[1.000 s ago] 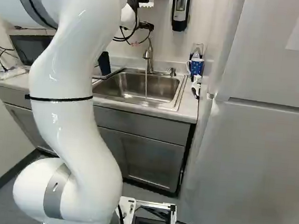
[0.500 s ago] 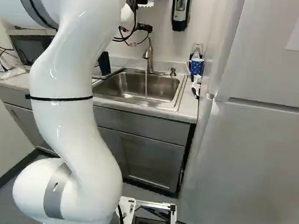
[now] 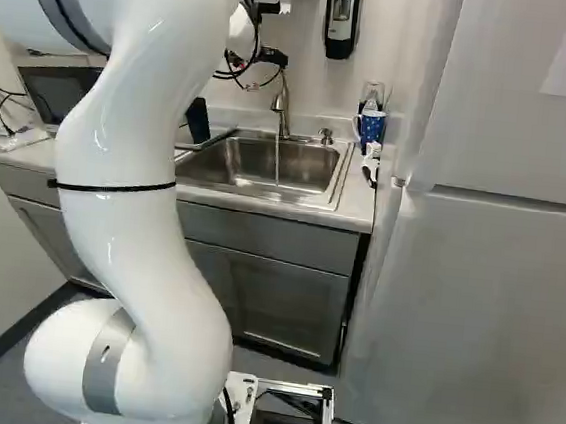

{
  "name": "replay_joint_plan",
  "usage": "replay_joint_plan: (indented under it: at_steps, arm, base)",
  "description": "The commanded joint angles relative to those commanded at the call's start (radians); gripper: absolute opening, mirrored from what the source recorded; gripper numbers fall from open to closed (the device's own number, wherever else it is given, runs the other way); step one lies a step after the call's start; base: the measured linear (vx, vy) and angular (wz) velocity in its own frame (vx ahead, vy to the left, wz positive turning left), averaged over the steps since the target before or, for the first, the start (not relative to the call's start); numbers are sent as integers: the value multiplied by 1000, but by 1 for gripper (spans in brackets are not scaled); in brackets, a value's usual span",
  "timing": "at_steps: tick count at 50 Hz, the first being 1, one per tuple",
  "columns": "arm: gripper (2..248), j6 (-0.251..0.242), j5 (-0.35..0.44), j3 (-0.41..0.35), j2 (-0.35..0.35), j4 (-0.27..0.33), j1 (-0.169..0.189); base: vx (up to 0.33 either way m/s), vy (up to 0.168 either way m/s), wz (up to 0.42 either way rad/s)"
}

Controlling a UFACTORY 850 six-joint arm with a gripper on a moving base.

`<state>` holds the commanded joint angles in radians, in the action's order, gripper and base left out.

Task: Rinse the cup and place it in the tray

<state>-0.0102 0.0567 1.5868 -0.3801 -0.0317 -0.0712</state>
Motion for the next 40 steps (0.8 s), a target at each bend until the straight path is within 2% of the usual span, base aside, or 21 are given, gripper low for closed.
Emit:
replay_joint_plan:
  at_steps: [28,40]
  arm:
    - [247,0,-88,-52,44,0,-1]
    - [247,0,-98,-61,51,-7,-2]
  base:
    - [0,0,0]
    - [0,0,0]
